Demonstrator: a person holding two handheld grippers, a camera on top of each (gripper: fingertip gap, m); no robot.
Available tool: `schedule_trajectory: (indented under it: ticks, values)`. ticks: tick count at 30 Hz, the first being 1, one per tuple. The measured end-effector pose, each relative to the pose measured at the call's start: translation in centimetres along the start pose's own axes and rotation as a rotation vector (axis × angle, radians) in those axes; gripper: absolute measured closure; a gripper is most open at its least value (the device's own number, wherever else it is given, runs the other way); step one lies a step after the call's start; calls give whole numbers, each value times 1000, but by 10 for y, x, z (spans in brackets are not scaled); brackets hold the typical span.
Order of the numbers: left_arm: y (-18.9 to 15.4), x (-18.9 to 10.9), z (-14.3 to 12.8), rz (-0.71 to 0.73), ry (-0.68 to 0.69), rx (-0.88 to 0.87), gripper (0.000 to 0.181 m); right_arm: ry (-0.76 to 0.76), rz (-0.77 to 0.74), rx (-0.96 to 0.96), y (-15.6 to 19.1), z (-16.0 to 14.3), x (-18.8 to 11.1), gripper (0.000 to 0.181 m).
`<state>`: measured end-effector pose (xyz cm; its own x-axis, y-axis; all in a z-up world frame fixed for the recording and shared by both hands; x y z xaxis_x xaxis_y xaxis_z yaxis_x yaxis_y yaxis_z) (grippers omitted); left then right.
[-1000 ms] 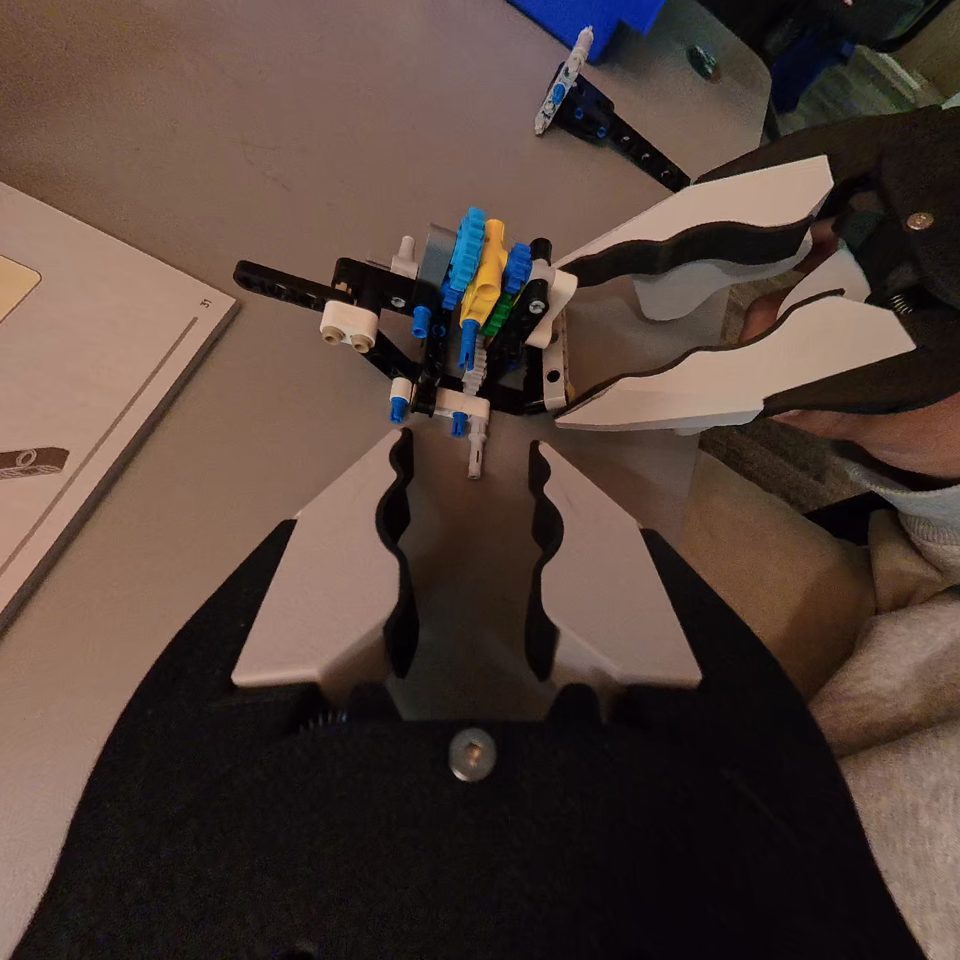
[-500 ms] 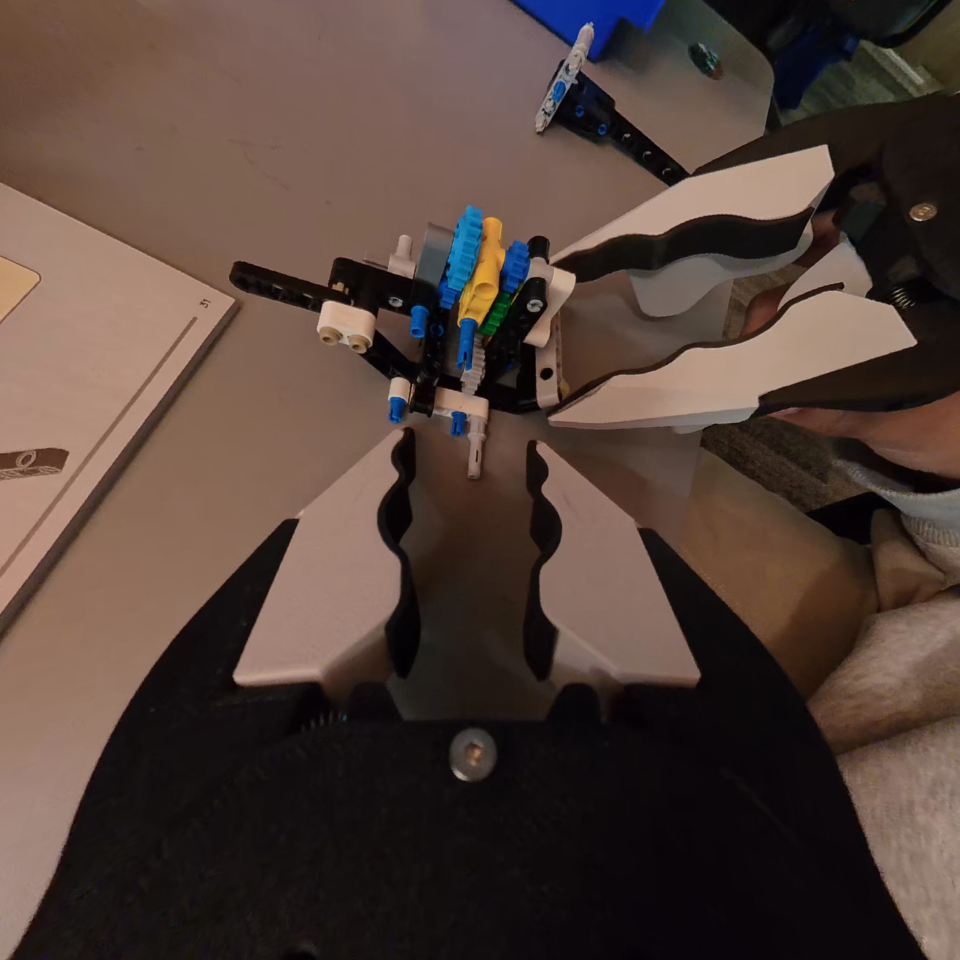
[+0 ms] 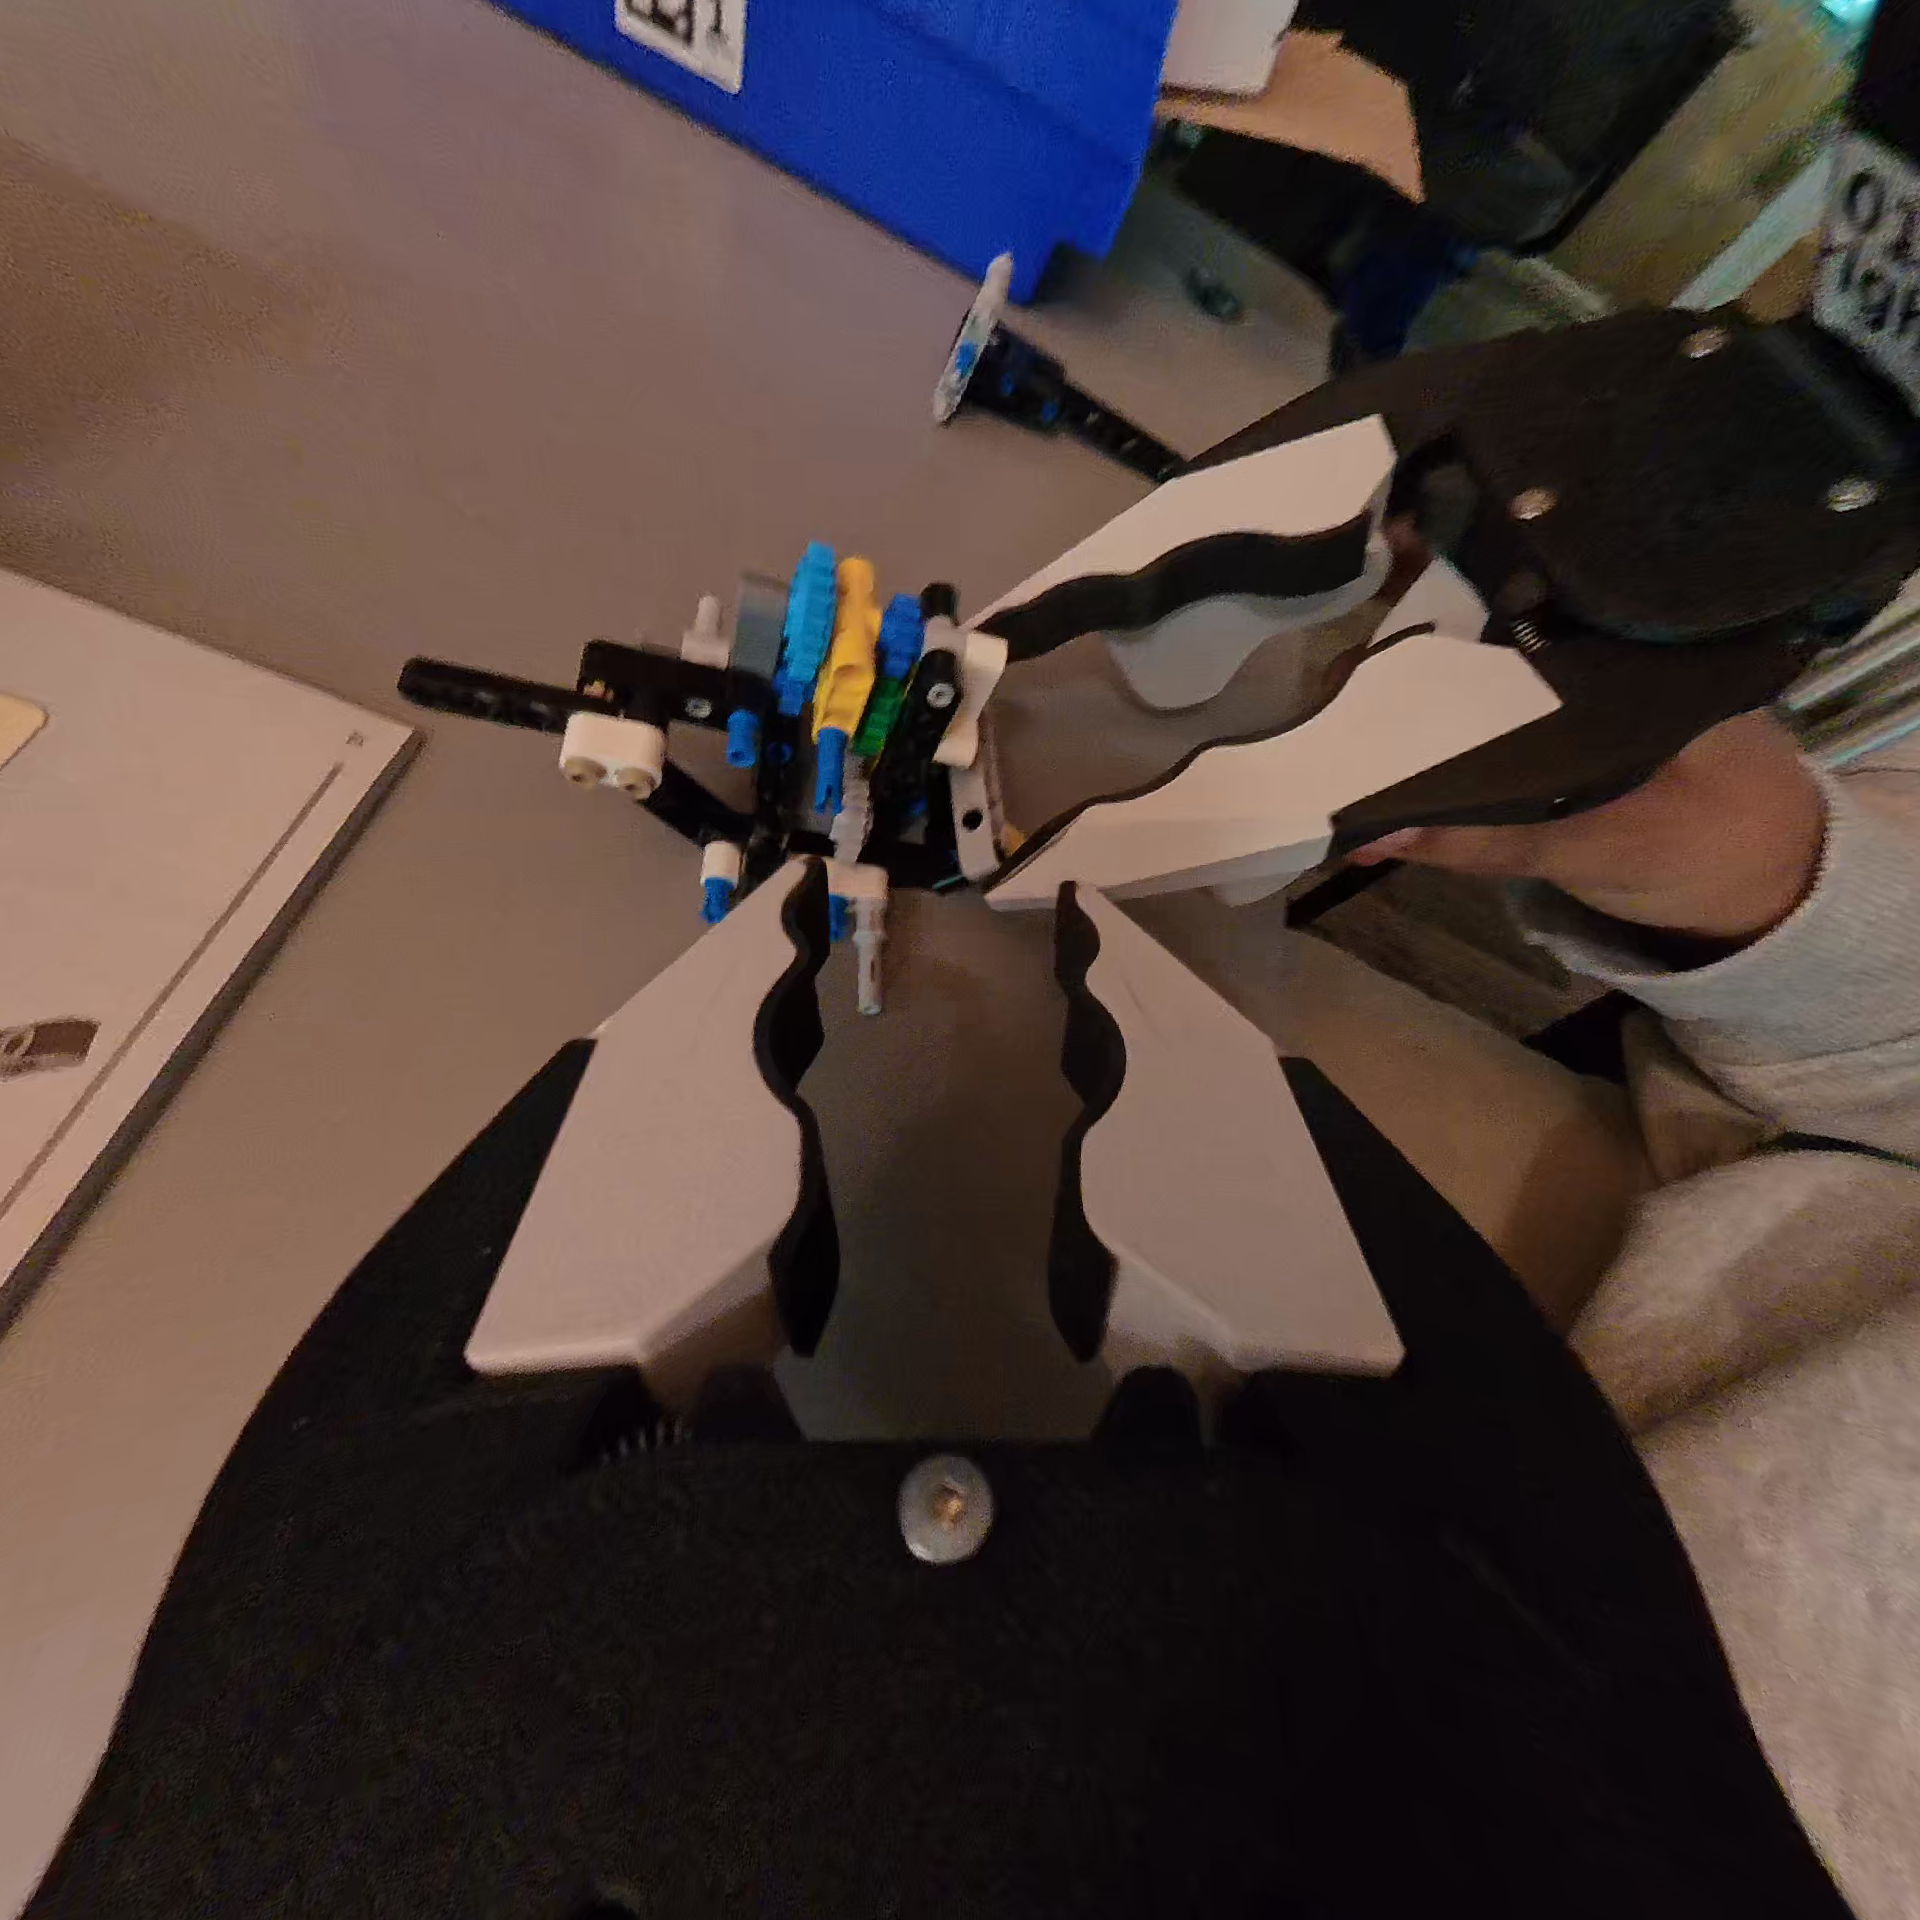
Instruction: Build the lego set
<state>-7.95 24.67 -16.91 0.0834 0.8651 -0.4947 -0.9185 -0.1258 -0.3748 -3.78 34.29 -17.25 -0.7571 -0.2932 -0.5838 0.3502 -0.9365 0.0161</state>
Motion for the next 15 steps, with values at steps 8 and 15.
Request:
schedule_trajectory:
  ticks: [8,15]
  values:
    - [-2,2,10,-142,-55,-20,129,-13,8,16,-4,2,-1,125]
    - [1,-11,12,-176,-71,47,129,-5,15,2,-7,1,0,125]
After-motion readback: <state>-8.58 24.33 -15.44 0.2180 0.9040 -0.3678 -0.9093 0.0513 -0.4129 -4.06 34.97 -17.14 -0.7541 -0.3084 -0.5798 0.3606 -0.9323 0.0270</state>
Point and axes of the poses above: each gripper's, where its closed fingertips meet, x out along the fingers, z out of its top, y = z × x across the jaws, the point moved 6 cm from there along -x, back along the fingers, and after that the axes turned 2 degrees about -x, right-handed, at the moved point
